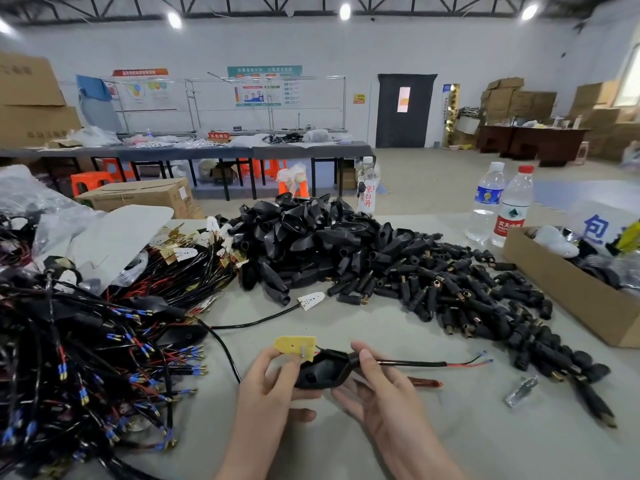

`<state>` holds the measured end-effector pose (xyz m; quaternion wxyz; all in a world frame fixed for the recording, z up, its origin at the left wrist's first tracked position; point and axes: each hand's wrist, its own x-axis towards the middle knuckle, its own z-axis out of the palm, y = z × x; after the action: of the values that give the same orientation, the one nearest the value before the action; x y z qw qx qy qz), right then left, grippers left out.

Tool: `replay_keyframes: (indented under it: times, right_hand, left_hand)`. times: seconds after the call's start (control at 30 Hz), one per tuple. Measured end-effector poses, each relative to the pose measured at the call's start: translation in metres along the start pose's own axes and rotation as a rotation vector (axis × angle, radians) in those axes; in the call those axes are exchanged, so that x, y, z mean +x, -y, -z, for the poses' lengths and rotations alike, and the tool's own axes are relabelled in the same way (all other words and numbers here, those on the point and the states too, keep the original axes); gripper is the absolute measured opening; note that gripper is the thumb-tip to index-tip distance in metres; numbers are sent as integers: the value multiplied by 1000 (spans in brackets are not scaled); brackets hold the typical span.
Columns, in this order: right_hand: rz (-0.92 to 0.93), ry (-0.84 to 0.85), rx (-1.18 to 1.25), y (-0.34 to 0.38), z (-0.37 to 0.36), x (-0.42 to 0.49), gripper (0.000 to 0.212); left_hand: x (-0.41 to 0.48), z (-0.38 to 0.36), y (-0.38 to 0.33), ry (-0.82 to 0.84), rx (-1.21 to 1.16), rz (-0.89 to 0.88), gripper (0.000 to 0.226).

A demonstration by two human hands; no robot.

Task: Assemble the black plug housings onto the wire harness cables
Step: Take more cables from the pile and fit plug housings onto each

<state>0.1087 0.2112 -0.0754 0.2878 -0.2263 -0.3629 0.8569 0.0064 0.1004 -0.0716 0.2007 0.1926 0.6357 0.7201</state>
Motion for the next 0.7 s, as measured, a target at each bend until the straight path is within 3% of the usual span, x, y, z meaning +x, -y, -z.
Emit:
replay_keyframes:
  times: [0.13, 0.33, 0.5, 0.7]
  right_hand:
    - [-22, 23, 24, 4, 1, -1, 23]
    - [22, 9, 65, 2, 4, 1, 26]
    - [24, 16, 32, 3, 7, 1, 24]
    - [-8, -1, 59, 6, 7, 2, 26]
  left_hand:
    - [3, 5, 3, -4, -1, -24, 20]
    - [6, 4, 3, 44, -257, 143, 30]
    - [6, 6, 6, -38, -50, -72, 15]
    - [8, 9, 4, 14, -60, -95, 22]
